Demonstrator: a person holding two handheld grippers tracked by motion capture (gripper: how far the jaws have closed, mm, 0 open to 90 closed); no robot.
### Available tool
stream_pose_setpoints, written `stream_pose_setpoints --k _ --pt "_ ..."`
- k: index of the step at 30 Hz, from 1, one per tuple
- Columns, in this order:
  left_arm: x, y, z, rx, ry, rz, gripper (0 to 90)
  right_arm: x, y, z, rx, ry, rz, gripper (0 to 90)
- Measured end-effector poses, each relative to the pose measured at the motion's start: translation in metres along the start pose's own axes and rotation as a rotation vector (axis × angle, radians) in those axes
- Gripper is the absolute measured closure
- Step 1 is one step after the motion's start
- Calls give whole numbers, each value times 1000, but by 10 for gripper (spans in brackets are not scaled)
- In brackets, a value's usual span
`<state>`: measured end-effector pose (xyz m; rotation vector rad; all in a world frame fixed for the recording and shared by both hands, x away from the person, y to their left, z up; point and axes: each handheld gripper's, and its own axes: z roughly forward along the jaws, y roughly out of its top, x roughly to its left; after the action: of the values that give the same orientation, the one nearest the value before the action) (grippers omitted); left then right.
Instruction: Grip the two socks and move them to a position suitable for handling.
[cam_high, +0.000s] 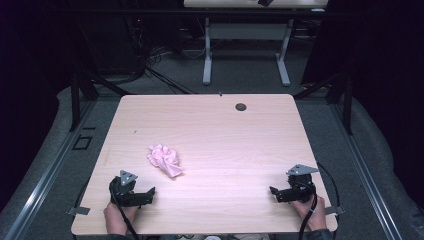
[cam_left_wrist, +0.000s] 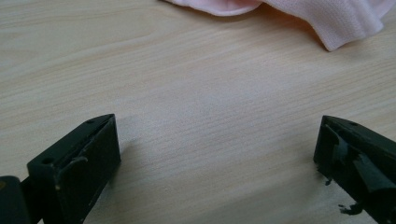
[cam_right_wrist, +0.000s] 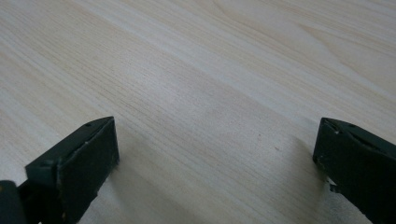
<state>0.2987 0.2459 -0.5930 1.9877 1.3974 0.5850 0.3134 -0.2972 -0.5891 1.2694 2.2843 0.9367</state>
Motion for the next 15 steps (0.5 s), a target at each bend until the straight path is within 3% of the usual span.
stream_pose_setpoints --k 15 --pt "-1 0 -1 3 12 -8 2 -2 1 1 -1 -30 27 0"
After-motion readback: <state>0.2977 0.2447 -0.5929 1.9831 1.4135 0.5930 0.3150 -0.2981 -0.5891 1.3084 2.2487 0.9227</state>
